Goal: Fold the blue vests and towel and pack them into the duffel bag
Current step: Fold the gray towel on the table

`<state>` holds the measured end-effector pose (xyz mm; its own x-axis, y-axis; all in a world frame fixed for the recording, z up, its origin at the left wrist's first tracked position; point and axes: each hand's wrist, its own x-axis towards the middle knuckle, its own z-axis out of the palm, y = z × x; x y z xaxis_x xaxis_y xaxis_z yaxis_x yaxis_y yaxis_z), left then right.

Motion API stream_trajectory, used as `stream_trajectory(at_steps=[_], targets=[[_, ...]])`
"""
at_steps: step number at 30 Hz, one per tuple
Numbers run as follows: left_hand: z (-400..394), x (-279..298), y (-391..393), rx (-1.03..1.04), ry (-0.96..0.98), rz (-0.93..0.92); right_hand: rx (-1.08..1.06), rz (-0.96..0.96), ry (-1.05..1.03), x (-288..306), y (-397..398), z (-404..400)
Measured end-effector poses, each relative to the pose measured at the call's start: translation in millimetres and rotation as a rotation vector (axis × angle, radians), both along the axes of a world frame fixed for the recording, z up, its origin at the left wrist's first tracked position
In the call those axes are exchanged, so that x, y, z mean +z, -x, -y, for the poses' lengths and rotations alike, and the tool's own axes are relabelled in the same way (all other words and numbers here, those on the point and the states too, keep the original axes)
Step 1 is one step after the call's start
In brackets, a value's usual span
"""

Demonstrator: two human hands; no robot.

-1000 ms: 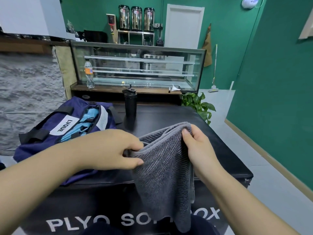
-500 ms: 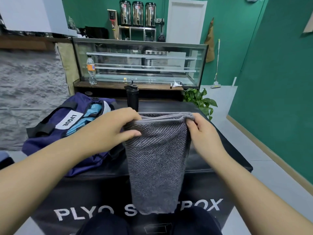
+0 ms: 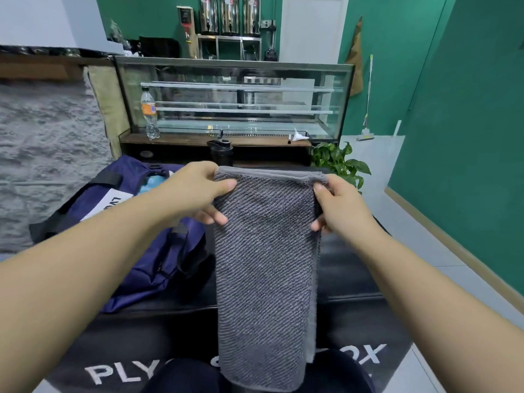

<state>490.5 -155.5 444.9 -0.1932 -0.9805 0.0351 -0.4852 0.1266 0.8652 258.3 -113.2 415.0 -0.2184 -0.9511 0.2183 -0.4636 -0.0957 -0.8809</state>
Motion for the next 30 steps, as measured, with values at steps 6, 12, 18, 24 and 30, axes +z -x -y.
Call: stream_trajectory(at_steps=[6,12,18,24,30], targets=[[54,-16,20,0.017,-0.063,-0.150,-0.053,0.034,-0.025,1,5,69],[103,-31,28,0.080,0.062,-0.198,-0.062,0.001,0.057,-12,2,129],[119,-71,15,0.074,0.228,-0.121,0.016,-0.123,0.084,-41,11,146],[75,-128,-12,-0.312,0.414,0.212,0.140,-0.186,0.114,-88,17,88],[21,-189,-28,-0.420,0.270,0.416,0.359,-0.500,0.063,-156,28,31]])
